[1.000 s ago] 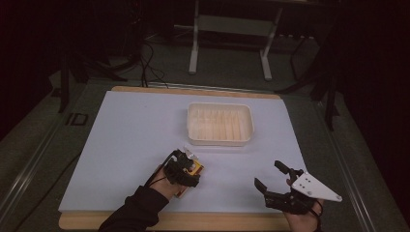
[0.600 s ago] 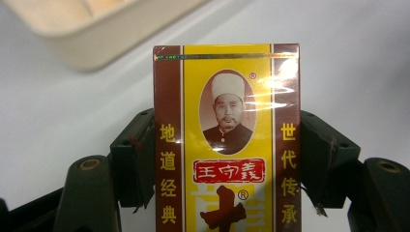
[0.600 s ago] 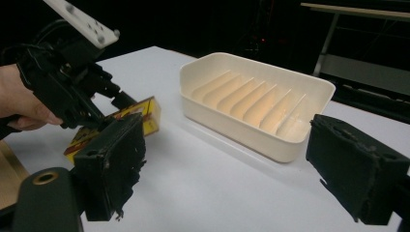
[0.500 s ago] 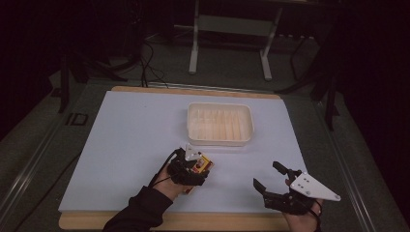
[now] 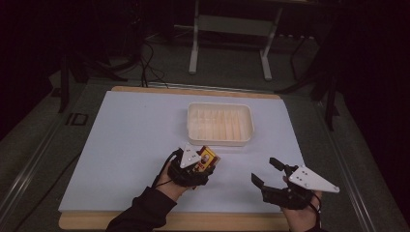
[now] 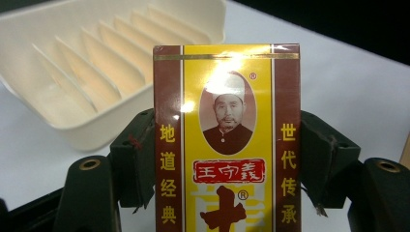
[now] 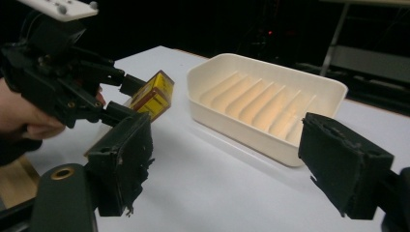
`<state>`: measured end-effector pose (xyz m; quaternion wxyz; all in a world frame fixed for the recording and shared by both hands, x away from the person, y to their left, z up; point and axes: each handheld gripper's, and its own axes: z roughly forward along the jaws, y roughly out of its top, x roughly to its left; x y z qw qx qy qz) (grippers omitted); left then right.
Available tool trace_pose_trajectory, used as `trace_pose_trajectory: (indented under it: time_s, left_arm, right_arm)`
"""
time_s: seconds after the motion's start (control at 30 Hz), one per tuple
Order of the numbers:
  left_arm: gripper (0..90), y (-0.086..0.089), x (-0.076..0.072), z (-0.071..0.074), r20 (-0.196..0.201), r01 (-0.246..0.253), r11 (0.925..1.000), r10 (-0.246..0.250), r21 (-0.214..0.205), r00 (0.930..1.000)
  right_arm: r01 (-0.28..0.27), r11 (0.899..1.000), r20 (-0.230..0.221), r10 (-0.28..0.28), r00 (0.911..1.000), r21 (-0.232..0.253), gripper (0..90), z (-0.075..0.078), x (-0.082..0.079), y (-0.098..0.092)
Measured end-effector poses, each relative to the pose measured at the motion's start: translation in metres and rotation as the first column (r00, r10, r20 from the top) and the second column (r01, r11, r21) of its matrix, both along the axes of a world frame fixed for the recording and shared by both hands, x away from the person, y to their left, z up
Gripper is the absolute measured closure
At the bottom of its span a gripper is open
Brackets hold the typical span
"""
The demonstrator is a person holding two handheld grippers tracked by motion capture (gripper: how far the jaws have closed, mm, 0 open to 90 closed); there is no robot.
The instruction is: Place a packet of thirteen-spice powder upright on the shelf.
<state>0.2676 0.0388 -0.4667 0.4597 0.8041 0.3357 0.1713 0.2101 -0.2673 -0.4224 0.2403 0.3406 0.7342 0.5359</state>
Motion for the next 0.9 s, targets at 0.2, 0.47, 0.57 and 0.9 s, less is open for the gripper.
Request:
trace_pose_trajectory:
  time_s: [0.2, 0.47, 0.57, 0.9]
  left_arm:
    - [32.5, 0.002, -0.009, 0.009, 0.104, 0.005, 0.9979, 0.002, -0.065, 0.9946]
    - [32.5, -0.004, -0.013, 0.009, 0.134, 0.022, 0.9953, -0.009, -0.094, 0.9909]
    - [32.5, -0.006, -0.016, 0.007, 0.149, 0.034, 0.9919, -0.016, -0.122, 0.9887]
    - [32.5, -0.010, -0.022, 0.004, 0.214, 0.044, 0.9869, -0.010, -0.155, 0.9768]
  right_arm:
    - [-0.001, 1.000, -0.040, 0.001, 0.9992, 0.005, 16.7, 0.016, 0.013, 0.009]
    - [-0.052, 0.999, -0.126, 0.050, 0.9908, -0.014, 11.9, 0.021, 0.034, 0.032]
    - [-0.062, 0.997, -0.136, 0.057, 0.9891, -0.037, 14.4, 0.021, 0.042, 0.042]
    - [-0.082, 0.996, -0.257, 0.090, 0.9622, 0.043, 21.5, 0.021, 0.055, 0.063]
